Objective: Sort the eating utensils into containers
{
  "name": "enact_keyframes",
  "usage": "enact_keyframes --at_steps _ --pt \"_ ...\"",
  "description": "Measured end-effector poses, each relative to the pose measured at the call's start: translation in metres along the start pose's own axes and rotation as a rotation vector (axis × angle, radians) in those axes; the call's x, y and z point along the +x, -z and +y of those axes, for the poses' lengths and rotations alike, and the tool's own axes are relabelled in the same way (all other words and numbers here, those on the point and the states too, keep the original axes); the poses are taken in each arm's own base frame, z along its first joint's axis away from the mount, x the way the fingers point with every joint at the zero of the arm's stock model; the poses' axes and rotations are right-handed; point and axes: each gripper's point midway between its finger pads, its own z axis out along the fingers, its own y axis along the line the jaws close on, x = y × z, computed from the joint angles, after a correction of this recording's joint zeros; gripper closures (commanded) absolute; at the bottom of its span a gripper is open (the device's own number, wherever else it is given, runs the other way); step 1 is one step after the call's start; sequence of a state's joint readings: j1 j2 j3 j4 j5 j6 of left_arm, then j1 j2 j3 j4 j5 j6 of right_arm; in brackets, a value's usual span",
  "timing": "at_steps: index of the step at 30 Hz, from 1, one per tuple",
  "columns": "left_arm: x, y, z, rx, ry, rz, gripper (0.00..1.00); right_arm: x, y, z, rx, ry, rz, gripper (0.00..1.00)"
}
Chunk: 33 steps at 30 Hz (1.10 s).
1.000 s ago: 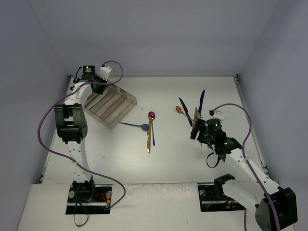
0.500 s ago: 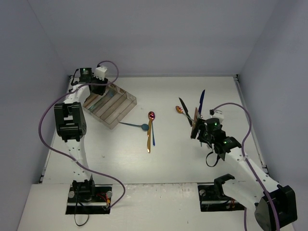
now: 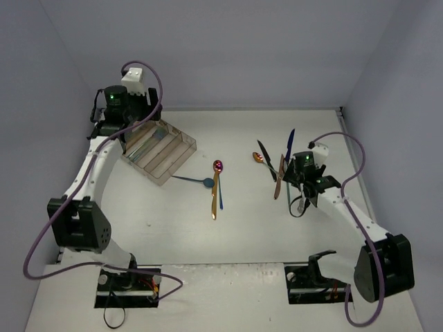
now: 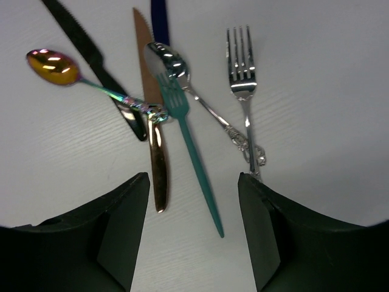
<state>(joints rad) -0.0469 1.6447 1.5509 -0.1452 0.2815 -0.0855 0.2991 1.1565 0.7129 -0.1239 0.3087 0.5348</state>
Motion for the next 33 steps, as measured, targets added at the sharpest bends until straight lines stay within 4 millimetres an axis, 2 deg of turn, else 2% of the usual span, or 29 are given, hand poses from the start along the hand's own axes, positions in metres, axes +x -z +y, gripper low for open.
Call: enact_keyframes --at_steps 3,7,10,13,16,18,26,33 --pt "-0.001 0.036 -0.042 0.042 0.051 -0.032 0.3 -0.009 -0.013 -0.017 0.067 -0.035 0.01 0.51" --pt "0.041 0.066 -0.083 0.095 0.074 0.052 0.27 -0.017 -0.031 -0.042 0.144 -0.077 0.035 0.55" --pt "0.078 0.08 -0.09 0.089 0.067 0.147 0.24 -0.018 -0.044 -0.055 0.179 -0.088 0.065 0.55" --pt "0.112 0.095 -0.088 0.061 0.05 0.225 0.24 -0.016 -0.057 -0.057 0.194 -0.081 0.098 0.55" --pt "0.135 0.11 -0.087 0.038 0.015 0.276 0.24 -0.009 -0.073 -0.056 0.197 -0.069 0.138 0.56" --pt "0.141 0.115 -0.091 0.039 -0.014 0.294 0.24 -0.001 -0.082 -0.056 0.194 -0.063 0.168 0.58" --pt "0.142 0.118 -0.1 0.05 -0.067 0.294 0.24 0.028 -0.101 -0.059 0.193 -0.062 0.249 0.65" --pt "0.143 0.119 -0.099 0.049 -0.076 0.297 0.24 0.022 -0.108 -0.066 0.188 -0.119 0.216 0.77"
